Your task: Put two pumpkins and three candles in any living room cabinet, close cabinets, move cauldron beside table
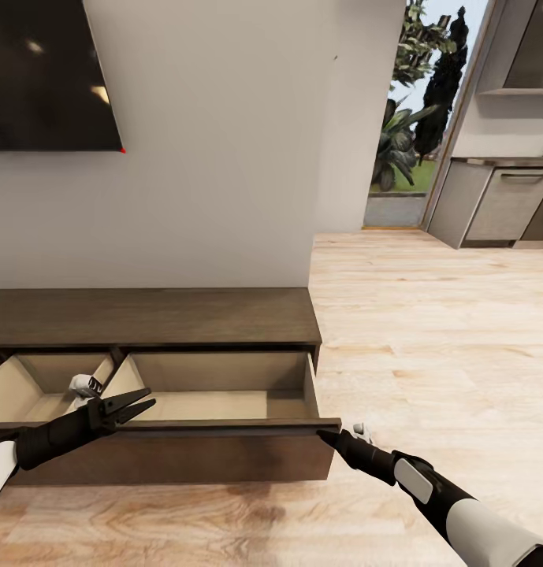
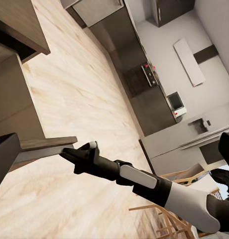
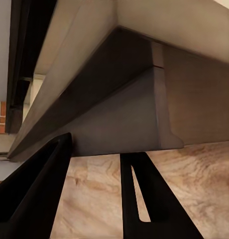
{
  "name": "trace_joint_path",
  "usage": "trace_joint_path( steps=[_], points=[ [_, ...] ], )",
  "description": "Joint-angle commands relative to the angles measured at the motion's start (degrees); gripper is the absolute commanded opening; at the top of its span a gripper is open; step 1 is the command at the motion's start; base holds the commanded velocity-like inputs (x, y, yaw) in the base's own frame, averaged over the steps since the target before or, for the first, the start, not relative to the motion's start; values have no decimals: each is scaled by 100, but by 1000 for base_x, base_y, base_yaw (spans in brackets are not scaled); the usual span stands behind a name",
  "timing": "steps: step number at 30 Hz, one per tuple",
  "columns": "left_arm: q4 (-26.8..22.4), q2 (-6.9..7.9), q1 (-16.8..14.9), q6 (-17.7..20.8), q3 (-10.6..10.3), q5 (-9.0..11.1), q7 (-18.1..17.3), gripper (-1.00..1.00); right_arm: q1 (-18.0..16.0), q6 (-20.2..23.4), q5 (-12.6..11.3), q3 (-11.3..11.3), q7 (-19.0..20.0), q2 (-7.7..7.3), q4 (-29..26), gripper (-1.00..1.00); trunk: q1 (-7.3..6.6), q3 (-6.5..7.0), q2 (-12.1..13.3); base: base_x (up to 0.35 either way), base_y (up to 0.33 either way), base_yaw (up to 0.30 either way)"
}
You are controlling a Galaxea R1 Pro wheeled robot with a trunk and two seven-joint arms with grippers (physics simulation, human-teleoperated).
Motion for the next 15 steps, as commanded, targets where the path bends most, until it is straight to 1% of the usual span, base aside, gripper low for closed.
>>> trace_joint_path(
  steps=[1,8,15],
  points=[
    [-1,0,-3,22,2,-6,-19,100,-5,83,-125,7,2,-4,-376,-100,-2,-4,-3,0,0,0],
    [-5,0,-3,22,2,-6,-19,100,-5,83,-125,7,2,-4,-376,-100,-2,-4,-3,-54,0,0],
    [-5,0,-3,22,2,-6,-19,100,-5,83,-125,7,2,-3,-376,-100,-2,-4,-3,-9,0,0]
  ],
)
